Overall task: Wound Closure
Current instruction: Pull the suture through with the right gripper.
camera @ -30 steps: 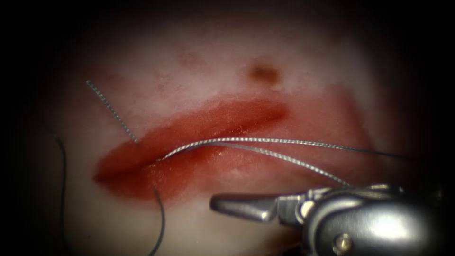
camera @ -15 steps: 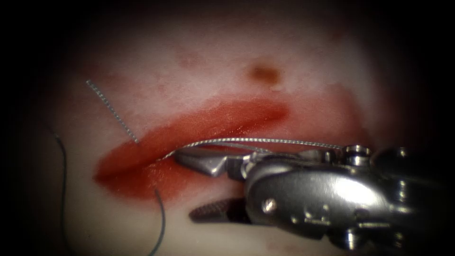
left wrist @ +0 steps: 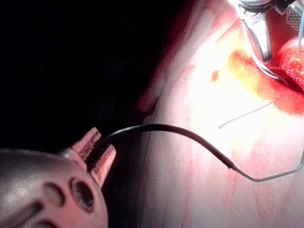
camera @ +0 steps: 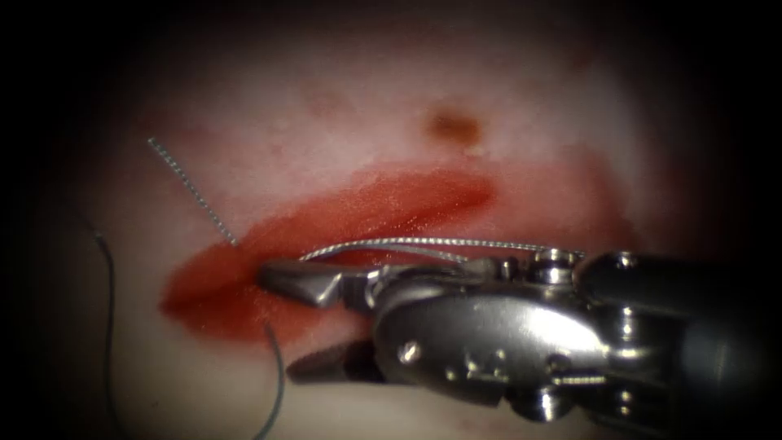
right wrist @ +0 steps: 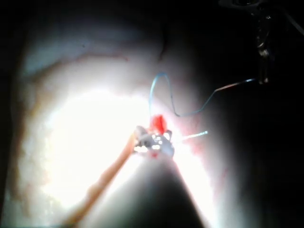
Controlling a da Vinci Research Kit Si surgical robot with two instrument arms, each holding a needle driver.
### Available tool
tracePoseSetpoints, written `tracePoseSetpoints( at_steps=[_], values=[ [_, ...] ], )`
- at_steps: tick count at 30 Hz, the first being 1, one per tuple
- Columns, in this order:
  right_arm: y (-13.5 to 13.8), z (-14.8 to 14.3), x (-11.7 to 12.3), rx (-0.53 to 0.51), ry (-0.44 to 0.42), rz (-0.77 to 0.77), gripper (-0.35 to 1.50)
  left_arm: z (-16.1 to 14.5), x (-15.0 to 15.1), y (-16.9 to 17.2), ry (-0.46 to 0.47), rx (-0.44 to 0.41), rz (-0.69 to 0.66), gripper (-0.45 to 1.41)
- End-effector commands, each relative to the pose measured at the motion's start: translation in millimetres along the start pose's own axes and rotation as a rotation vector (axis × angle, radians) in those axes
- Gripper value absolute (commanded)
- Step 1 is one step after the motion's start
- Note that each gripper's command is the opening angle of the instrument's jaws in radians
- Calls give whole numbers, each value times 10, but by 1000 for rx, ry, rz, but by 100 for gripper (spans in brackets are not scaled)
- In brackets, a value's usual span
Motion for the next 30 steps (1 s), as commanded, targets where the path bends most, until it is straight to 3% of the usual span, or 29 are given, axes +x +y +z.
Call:
tracePoseSetpoints(
  at_steps=[1, 2, 5, 6, 8, 19, 30],
  values=[
    [11, 11, 6, -6, 1, -4, 69, 5, -9, -7, -5, 7, 4, -45],
    [10, 12, 6, -7, 0, -6, 61, 5, -9, -8, -5, 7, 4, -45],
    [6, 17, 5, -2, 4, -14, 7, 5, -9, -8, -5, 7, 3, -45],
    [4, 19, 4, -2, 4, -16, -20, 5, -9, -8, -5, 7, 3, -45],
    [4, 20, 4, -2, 3, -18, -35, 5, -9, -8, -5, 7, 4, -45],
    [-6, 6, 16, 58, 0, 118, -35, 5, -9, -8, -2, 8, 4, -45],
    [-41, -64, 10, 49, -20, 244, -35, 4, -9, -8, -1, 9, 4, -45]
  ],
)
